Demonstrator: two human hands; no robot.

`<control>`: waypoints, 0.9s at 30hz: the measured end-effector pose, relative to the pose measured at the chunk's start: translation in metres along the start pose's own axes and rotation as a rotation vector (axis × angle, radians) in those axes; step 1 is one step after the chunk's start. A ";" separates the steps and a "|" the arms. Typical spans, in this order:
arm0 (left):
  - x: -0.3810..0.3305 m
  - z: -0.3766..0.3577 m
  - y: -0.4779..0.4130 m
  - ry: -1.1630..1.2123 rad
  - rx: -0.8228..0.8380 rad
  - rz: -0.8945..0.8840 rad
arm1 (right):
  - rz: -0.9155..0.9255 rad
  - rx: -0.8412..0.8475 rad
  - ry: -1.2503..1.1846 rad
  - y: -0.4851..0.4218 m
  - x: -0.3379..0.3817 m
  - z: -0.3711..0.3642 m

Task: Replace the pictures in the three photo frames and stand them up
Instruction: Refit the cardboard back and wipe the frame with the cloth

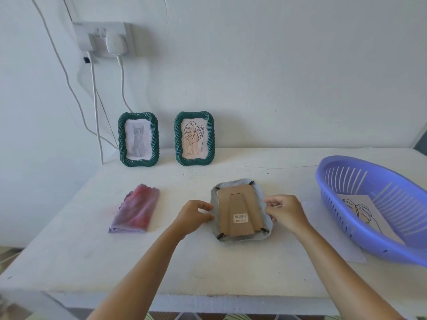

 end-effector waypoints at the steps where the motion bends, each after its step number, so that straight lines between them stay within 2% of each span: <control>1: -0.002 0.000 0.000 0.018 0.003 -0.007 | 0.039 -0.031 0.056 0.001 0.011 0.007; 5: -0.022 0.004 0.002 0.130 0.004 -0.071 | 0.210 -0.115 0.332 0.005 0.066 0.031; 9: -0.060 0.004 0.011 0.314 0.018 -0.158 | 0.267 -0.043 0.535 0.017 0.112 0.019; 12: -0.082 0.004 0.020 0.558 0.018 -0.160 | 0.343 0.029 0.514 0.028 0.140 -0.002; 14: -0.085 0.009 0.021 0.638 -0.047 -0.135 | 0.416 0.108 0.404 0.030 0.153 -0.019; 17: -0.073 0.025 0.023 0.552 -0.234 -0.089 | 0.359 0.324 0.082 0.017 0.143 -0.043; 18: -0.067 0.030 0.023 0.506 -0.272 -0.073 | 0.318 0.340 0.011 0.010 0.132 -0.047; 20: -0.054 0.034 0.021 0.453 -0.294 -0.046 | 0.212 0.253 -0.035 -0.005 0.100 -0.047; 23: -0.033 0.035 0.015 0.299 -0.283 -0.001 | 0.067 0.098 0.038 -0.014 0.050 -0.047; 25: -0.020 0.030 0.012 0.208 -0.290 0.023 | 0.017 0.093 0.061 -0.012 0.030 -0.054; 27: -0.010 0.022 0.011 0.129 -0.311 0.041 | 0.044 0.083 0.073 -0.009 0.023 -0.060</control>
Point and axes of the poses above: each hand's wrist, its own y-axis away from the middle knuckle, its own z-axis out of the back of the hand, x = y × z, the point moved 7 cm from there along -y, towards the middle knuckle, and after that the axes turned 8 degrees about x, right-handed, at the moved point
